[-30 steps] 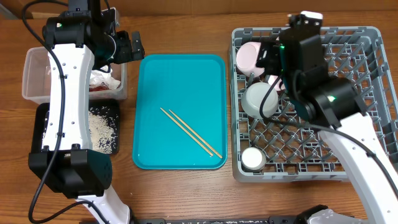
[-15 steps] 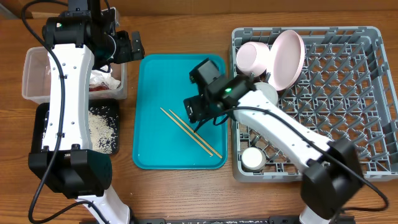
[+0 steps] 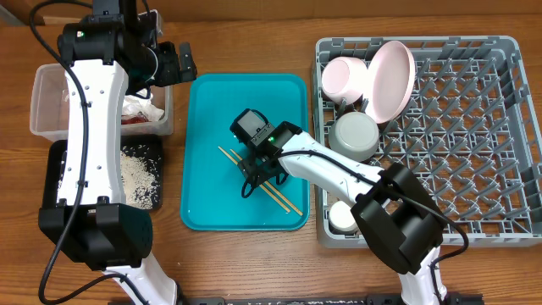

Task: Sort waste into correct bins and load items into the dishwasher
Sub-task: 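Move right gripper to the chopsticks and grasp one chopstick, then carry the chopstick into the rack and stand it upright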

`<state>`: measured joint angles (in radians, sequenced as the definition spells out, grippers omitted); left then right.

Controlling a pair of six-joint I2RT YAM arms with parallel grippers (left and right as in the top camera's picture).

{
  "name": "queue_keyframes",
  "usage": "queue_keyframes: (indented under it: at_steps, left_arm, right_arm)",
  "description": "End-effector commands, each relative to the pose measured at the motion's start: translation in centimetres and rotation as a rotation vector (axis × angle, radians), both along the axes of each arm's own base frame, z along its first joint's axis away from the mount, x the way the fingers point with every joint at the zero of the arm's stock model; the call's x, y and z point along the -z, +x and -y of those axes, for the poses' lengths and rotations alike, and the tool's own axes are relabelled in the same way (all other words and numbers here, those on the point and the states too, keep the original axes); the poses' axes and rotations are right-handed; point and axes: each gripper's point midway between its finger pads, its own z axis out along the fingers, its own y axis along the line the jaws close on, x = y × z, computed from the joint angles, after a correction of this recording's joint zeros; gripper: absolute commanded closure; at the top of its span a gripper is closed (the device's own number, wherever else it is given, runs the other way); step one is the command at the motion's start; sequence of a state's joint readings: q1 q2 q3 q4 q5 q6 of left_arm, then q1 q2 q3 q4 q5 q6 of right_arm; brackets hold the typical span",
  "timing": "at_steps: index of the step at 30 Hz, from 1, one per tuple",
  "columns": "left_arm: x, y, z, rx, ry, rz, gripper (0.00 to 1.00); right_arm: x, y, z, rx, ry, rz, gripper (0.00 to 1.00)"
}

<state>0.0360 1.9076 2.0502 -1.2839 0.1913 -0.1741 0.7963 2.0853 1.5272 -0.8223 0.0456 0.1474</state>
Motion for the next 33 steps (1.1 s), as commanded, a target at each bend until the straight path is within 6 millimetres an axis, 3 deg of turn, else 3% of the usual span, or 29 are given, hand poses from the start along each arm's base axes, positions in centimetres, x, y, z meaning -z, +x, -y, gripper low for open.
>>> queue_keyframes:
  at_steps: [1,16,22,24,27,33]
  left_arm:
    - [-1.1,0.2,0.3,0.008,-0.005,0.03,0.0]
    - [-1.1,0.2,0.3,0.01,-0.006,0.03,0.0]
    - [-1.1,0.2,0.3,0.01,-0.005,0.03,0.0]
    - [-1.1,0.2,0.3,0.01,-0.006,0.03,0.0]
    - [-1.1,0.2,0.3,0.009,-0.006,0.03,0.0]
    - [-1.1,0.2,0.4,0.01,-0.006,0.03,0.0]
  right_arm:
    - [0.9,0.0,0.1,-0.05,-0.018,0.017,0.24]
    - [3.0,-0.4,0.6,-0.069,-0.055,-0.013,0.26]
    - [2.9,-0.2,0.3,-0.068,-0.044,-0.003,0.48]
    - [2.5,0.2,-0.1,-0.064,-0.032,0.006,0.54]
    - [1.5,0.7,-0.8,-0.01,0.011,0.002,0.54]
    - [-2.9,3.7,-1.9,0.143,0.134,-0.011,0.45]
